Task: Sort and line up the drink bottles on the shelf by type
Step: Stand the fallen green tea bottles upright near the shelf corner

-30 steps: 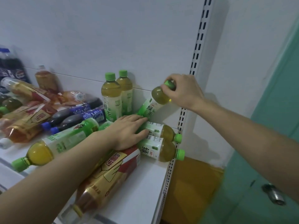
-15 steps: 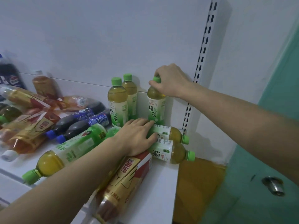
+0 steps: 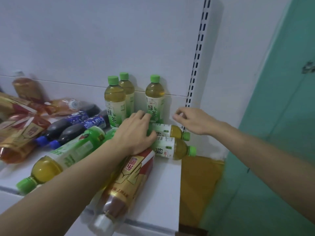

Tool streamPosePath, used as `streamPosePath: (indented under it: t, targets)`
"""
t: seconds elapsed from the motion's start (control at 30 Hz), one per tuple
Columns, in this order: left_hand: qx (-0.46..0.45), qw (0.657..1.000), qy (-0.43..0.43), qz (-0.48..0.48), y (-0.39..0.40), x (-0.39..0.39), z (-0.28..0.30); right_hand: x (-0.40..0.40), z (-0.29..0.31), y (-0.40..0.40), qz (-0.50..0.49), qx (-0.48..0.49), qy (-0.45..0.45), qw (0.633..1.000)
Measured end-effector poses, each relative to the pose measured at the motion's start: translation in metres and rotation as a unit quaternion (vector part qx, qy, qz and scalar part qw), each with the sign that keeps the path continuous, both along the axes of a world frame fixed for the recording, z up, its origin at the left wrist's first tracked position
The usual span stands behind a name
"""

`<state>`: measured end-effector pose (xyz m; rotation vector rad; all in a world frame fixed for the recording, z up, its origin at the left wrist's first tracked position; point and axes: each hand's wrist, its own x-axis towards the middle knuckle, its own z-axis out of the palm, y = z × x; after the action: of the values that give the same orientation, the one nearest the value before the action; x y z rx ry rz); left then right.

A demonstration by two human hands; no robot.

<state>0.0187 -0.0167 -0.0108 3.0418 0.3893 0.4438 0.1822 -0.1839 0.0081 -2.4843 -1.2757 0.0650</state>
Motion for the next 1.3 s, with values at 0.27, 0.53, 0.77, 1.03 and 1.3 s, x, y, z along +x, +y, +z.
streamPosePath:
  t: [0.27, 0.53, 0.77, 1.03, 1.3]
  targets:
    - [-0.031, 0.998, 0.017, 0.048, 0.004, -0.018, 0.016, -0.009, -0.037, -0.016, -0.086, 0.006, 0.316, 0.945]
    - [-0.005, 0.995, 0.094, 0.028, -0.008, -0.051, -0.005, -0.009, -0.033, -0.01, -0.114, 0.151, 0.334, 0.923]
    - [0.002, 0.995, 0.08, 0.053, -0.01, -0.054, -0.007, -0.026, 0.041, 0.014, -0.054, 0.281, 0.127, 0.95]
    - [-0.009, 0.994, 0.087, 0.06, -0.01, -0.053, -0.007, -0.063, 0.09, 0.073, -0.039, 0.15, 0.009, 0.988]
    - [-0.017, 0.991, 0.121, 0.053, -0.007, -0.054, -0.004, -0.076, 0.103, 0.058, -0.093, 0.134, 0.065, 0.985]
